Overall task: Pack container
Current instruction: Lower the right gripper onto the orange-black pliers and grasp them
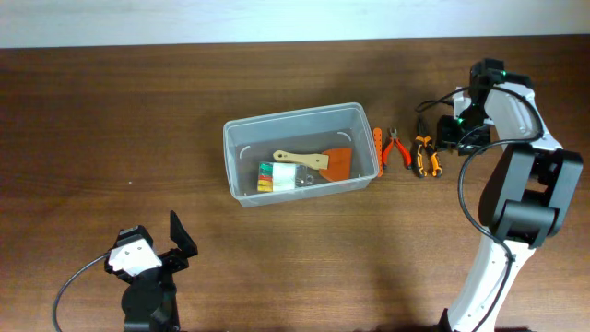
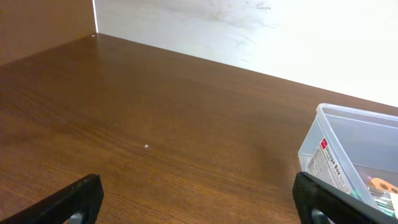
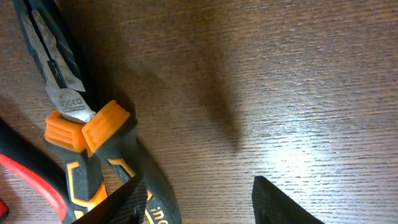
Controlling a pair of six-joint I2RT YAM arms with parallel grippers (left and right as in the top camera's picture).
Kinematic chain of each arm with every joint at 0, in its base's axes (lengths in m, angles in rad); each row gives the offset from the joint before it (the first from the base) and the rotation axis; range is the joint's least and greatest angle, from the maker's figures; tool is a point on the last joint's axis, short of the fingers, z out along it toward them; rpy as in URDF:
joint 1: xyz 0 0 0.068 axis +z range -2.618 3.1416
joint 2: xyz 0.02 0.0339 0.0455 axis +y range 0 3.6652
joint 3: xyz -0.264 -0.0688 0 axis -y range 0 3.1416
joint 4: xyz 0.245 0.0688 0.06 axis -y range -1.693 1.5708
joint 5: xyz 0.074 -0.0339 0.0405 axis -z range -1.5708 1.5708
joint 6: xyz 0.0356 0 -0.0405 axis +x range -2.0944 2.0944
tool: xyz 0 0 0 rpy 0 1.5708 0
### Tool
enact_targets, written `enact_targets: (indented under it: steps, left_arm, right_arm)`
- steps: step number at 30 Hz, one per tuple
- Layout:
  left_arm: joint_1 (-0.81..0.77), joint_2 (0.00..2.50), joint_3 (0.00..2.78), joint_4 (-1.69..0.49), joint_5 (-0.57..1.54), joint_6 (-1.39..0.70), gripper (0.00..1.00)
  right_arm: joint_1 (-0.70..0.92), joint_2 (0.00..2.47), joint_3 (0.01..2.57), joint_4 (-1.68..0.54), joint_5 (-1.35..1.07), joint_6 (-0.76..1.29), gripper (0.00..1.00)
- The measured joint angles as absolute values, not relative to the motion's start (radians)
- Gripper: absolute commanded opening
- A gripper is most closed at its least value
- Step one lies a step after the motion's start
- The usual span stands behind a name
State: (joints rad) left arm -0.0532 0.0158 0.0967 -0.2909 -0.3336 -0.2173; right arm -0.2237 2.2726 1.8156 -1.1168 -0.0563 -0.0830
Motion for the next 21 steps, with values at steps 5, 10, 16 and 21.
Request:
enact_targets:
  steps: [5, 10, 16, 21]
  left_arm:
    - [-0.053, 0.016, 0.097, -0.291, -0.334, -0.217, 0.99]
    - [-0.053, 0.016, 0.097, -0.291, -0.334, -0.217, 0.99]
    - [-0.053, 0.016, 0.097, -0.291, -0.334, -0.217, 0.99]
    - [-0.053, 0.016, 0.097, -0.291, -0.334, -0.217, 0.99]
  right_arm:
    - [-0.226, 2.272, 1.815, -1.117, -0.058, -0.087, 0.59]
    - [-0.228, 2.272, 1.816, -1.131, -0.092, -0.088, 0.59]
    - [-0.227, 2.272, 1.816, -1.149, -0.116, -0.091, 0.59]
    - [-0.223, 2.272, 1.816, -1.154, -0.159, -0.09, 0.59]
